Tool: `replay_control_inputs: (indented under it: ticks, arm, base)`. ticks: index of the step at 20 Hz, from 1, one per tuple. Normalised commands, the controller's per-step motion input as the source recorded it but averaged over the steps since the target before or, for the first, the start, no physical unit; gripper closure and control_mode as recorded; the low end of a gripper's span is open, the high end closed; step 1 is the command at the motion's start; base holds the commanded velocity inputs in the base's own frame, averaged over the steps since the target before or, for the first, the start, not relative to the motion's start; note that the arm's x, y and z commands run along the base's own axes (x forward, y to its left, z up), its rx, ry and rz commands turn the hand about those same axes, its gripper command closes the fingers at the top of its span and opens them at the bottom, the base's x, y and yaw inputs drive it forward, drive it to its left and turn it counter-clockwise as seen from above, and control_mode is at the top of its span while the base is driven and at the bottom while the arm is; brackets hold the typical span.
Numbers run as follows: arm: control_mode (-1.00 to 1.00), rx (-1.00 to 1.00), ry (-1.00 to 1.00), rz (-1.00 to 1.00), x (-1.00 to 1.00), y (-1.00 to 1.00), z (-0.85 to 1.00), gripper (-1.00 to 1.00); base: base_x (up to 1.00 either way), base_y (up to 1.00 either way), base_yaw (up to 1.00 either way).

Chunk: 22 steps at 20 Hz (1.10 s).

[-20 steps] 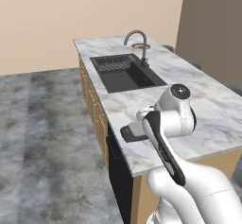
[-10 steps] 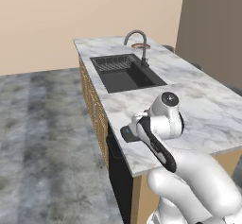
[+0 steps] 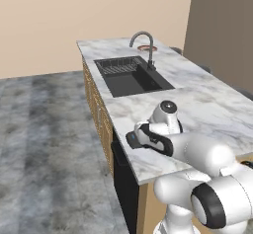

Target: Take the chicken drumstick from the fridge and place it on the digital scale on the counter by the fridge. Wait a few seconds for a reading, then move it to the plate on the dining counter.

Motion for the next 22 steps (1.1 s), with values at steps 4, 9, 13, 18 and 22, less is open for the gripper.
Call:
replay_control_inputs:
  ticks: [4, 9, 13, 18, 22]
  arm:
    - [-1.00, 0.00, 0.07, 0.00, 0.38, 0.00, -0.37, 1.00]
    - [-1.00, 0.00, 0.04, 0.00, 0.29, 0.00, -0.33, 1.00]
    - [-1.00, 0.00, 0.00, 0.00, 0.26, 0.01, -0.25, 1.00]
    - [-1.00, 0.00, 0.00, 0.00, 0.25, 0.03, -0.23, 1.00]
    - [-1.00, 0.00, 0.00, 0.00, 0.21, 0.03, -0.23, 1.00]
  base:
    - [0.00, 0.00, 0.00]
    - [0.00, 0.00, 0.00]
    - [0.00, 0.00, 0.00]
    - [0.00, 0.00, 0.00]
    - [0.00, 0.00, 0.00]
